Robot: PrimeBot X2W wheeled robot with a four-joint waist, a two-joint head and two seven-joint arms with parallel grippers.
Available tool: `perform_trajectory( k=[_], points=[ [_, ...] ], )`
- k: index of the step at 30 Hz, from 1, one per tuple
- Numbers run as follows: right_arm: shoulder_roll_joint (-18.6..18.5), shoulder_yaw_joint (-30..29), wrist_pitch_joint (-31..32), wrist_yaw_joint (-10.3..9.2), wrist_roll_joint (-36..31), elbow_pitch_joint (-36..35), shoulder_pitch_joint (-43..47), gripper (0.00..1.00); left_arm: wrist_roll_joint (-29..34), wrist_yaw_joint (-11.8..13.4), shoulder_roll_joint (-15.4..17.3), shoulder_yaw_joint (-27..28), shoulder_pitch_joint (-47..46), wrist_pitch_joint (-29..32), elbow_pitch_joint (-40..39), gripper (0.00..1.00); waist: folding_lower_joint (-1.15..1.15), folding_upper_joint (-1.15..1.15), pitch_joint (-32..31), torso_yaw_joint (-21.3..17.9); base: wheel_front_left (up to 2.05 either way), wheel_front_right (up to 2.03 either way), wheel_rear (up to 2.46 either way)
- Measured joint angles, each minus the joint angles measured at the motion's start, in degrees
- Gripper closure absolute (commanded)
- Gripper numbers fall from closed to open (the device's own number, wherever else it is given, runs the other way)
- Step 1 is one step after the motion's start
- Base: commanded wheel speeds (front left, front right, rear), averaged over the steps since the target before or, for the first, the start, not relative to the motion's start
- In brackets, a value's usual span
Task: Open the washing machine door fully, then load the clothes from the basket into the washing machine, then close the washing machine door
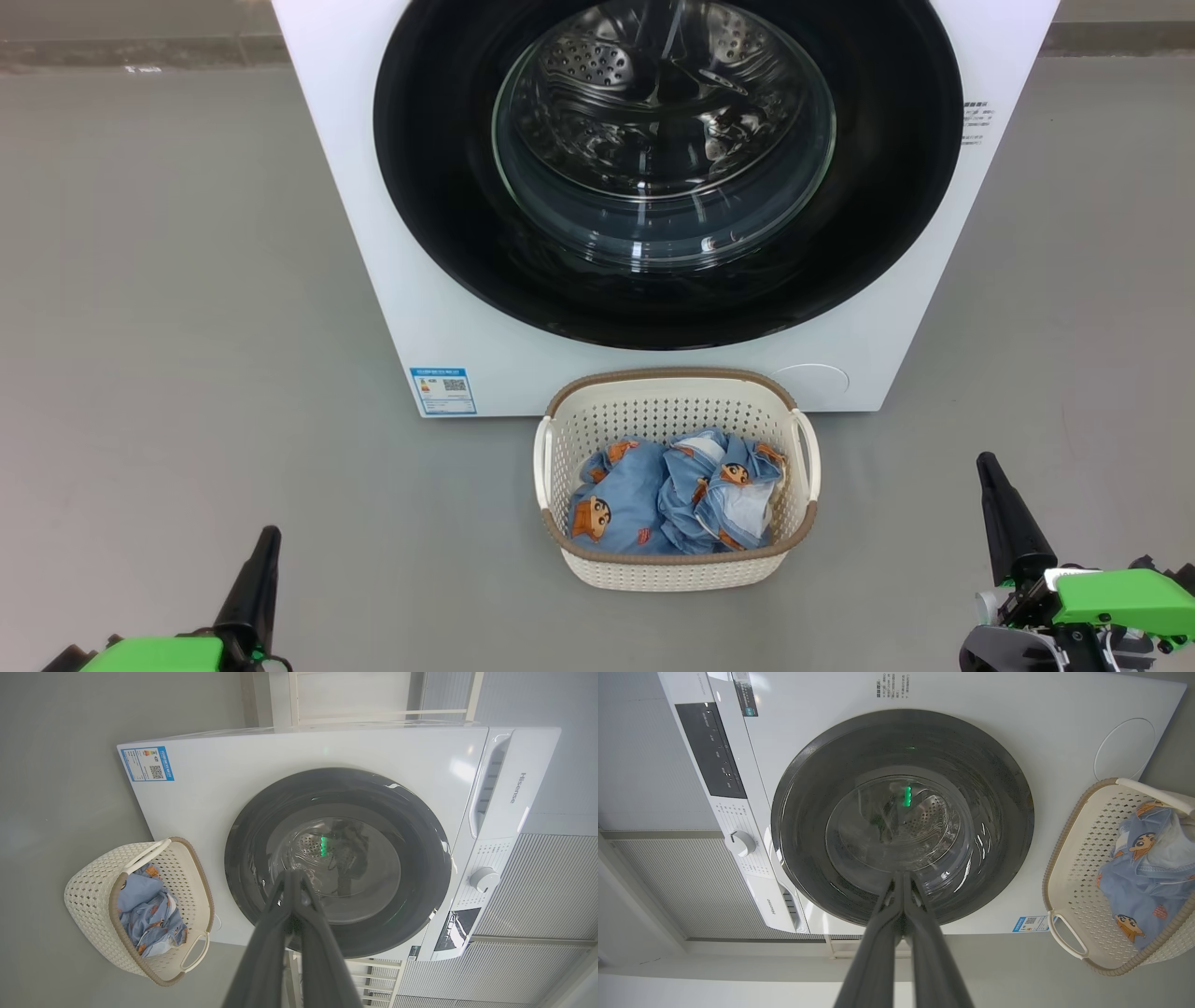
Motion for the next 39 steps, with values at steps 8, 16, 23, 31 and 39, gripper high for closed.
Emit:
perform_trajectory(
  k=[8, 16, 23, 31, 39],
  points=[
    [0.1, 0.0, 0.0, 0.00, 0.0, 0.0, 0.0, 1.00, 0.0, 0.0, 0.0, 0.0, 0.0, 0.0, 0.0, 1.00, 0.00, 0.00, 0.0, 0.0, 0.00, 0.00, 0.00],
    [0.1, -0.1, 0.2, 0.00, 0.0, 0.0, 0.0, 1.00, 0.0, 0.0, 0.0, 0.0, 0.0, 0.0, 0.0, 1.00, 0.00, 0.00, 0.0, 0.0, 0.00, 0.00, 0.00],
    [0.1, -0.1, 0.2, 0.00, 0.0, 0.0, 0.0, 1.00, 0.0, 0.0, 0.0, 0.0, 0.0, 0.0, 0.0, 1.00, 0.00, 0.00, 0.0, 0.0, 0.00, 0.00, 0.00],
    [0.9, 0.0, 0.0, 0.00, 0.1, 3.4, 1.9, 0.00, -0.1, 0.1, -1.5, -0.5, 3.0, -0.2, 2.9, 0.00, 0.00, 0.00, 0.1, 0.0, 0.00, 0.00, 0.00],
    [0.9, 0.5, -1.1, 0.00, 0.1, 3.2, 1.9, 0.00, -0.1, 0.1, -1.5, -0.6, 2.9, -1.2, 2.1, 0.00, 0.01, 0.00, 0.0, 0.1, 0.00, 0.00, 0.00]
  ],
)
